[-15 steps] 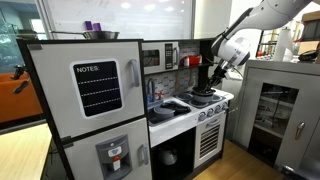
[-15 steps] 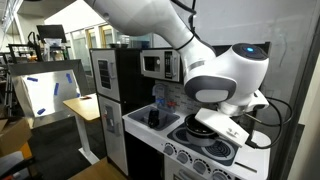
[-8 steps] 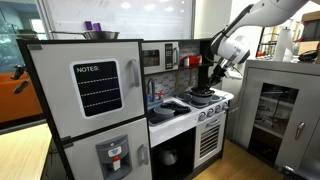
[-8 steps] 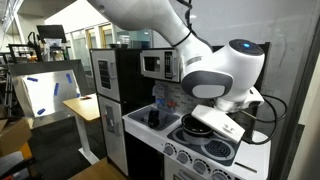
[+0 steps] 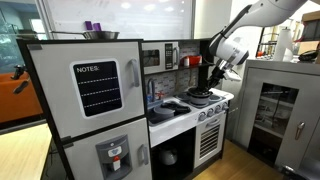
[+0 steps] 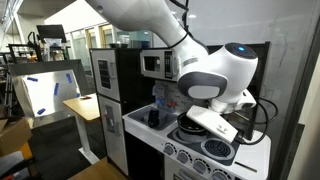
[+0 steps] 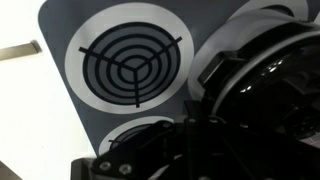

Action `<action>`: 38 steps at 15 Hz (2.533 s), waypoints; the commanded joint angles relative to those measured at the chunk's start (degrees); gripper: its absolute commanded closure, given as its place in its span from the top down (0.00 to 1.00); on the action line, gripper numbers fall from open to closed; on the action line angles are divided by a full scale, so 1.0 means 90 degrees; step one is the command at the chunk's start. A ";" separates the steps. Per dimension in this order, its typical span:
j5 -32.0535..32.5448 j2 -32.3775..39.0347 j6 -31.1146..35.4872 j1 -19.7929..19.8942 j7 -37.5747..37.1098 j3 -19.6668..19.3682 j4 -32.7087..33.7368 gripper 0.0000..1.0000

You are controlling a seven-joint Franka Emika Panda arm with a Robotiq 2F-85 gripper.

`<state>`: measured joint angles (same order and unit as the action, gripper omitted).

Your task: Push the grey pot to the left side of the stove

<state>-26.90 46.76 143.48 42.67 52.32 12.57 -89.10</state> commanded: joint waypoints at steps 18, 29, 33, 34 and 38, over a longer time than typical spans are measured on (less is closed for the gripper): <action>0.0026 -0.0329 -0.0235 -0.0214 0.0470 -0.0149 -0.0456 0.00; 0.0254 -0.0608 0.0406 -0.0266 0.0326 -0.0630 -0.0589 0.00; 0.0349 -0.1011 0.0634 -0.0284 0.0223 -0.0760 -0.0868 0.00; 0.0381 -0.1185 0.0591 -0.0288 0.0168 -0.0806 -0.0999 0.00; 0.0553 -0.1859 0.0577 -0.0383 -0.0088 -0.1109 -0.1587 0.00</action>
<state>-23.47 35.37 147.18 40.88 53.86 5.11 -97.39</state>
